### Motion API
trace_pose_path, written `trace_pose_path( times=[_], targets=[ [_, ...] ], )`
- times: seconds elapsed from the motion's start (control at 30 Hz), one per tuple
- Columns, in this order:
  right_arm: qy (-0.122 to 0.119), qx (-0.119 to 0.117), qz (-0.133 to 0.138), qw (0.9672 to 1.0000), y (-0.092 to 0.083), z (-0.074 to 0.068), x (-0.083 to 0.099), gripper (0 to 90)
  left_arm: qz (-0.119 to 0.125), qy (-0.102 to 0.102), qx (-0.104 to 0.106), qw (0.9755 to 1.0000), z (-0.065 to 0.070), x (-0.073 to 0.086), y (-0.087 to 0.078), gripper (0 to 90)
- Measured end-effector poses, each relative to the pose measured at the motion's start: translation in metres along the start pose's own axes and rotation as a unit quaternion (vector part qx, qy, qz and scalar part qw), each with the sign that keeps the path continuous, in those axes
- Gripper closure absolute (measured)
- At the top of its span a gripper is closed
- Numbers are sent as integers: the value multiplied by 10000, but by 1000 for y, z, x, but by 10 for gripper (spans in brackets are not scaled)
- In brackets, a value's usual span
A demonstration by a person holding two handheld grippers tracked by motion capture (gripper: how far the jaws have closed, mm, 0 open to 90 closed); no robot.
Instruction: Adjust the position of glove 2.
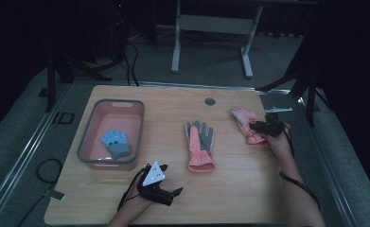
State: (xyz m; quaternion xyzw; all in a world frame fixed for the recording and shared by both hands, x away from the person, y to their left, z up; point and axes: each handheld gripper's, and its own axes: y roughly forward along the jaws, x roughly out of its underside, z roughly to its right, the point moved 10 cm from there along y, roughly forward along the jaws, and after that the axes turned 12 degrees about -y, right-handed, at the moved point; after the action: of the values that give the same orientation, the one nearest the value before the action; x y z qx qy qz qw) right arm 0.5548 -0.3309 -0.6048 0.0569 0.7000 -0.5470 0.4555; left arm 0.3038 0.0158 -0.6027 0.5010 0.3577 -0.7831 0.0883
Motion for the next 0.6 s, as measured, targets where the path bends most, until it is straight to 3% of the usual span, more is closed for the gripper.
trace_pose_path(
  times=[0.07,0.2,0.43,0.6],
  targets=[
    [29,-150,-24,9999,1,-2,1,738,-13,16,-9,10000,0,0,0,27],
    [-3,-69,-94,9999,1,-5,1,875,-20,6,-13,10000,-1,1,0,27],
    [197,362,13,9992,-12,-8,-6,900,19,-43,8,10000,-1,-1,-1,27],
    [236,728,-36,9971,-34,-17,-15,900,49,-37,-13,10000,-1,-2,-1,27]
  ],
)
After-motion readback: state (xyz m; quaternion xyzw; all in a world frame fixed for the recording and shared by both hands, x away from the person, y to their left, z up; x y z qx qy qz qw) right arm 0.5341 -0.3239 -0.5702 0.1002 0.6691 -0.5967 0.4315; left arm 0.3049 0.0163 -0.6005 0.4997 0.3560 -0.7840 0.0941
